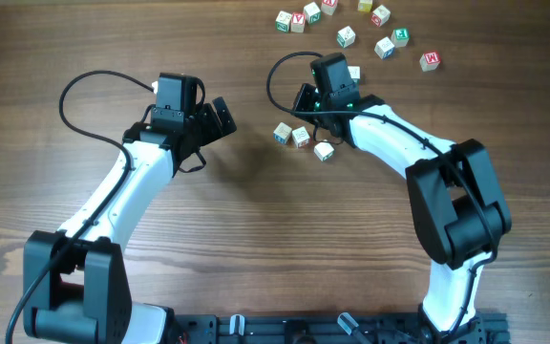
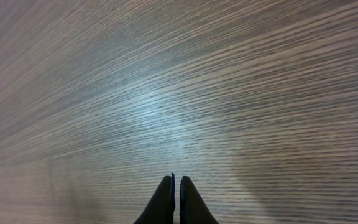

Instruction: Form a circle

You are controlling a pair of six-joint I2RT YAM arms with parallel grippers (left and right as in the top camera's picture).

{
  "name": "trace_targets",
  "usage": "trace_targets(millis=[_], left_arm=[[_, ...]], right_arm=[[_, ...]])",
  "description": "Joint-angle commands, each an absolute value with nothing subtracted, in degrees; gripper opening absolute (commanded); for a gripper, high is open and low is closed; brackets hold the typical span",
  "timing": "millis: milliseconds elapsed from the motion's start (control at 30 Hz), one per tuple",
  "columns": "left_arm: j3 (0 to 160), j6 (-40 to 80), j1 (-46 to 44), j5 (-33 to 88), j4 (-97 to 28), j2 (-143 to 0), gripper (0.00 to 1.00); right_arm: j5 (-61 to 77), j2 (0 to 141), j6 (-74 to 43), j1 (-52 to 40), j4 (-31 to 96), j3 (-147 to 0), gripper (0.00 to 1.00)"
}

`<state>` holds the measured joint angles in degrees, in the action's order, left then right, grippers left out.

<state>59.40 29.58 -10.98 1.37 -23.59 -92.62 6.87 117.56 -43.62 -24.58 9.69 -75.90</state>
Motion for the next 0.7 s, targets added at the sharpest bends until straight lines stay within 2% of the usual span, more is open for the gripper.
trace_targets(millis=[0,667], left_arm=[[59.2,28.7,-11.0,1.4,-23.5,-91.5,1.00],[59.2,28.7,-11.0,1.4,-23.5,-91.5,1.00]], right_arm=[[9.2,118.7,-43.5,-25.9,8.8,-76.9,0.06],[10.0,118.7,-45.0,-27.6,13.1,-76.9,0.05]])
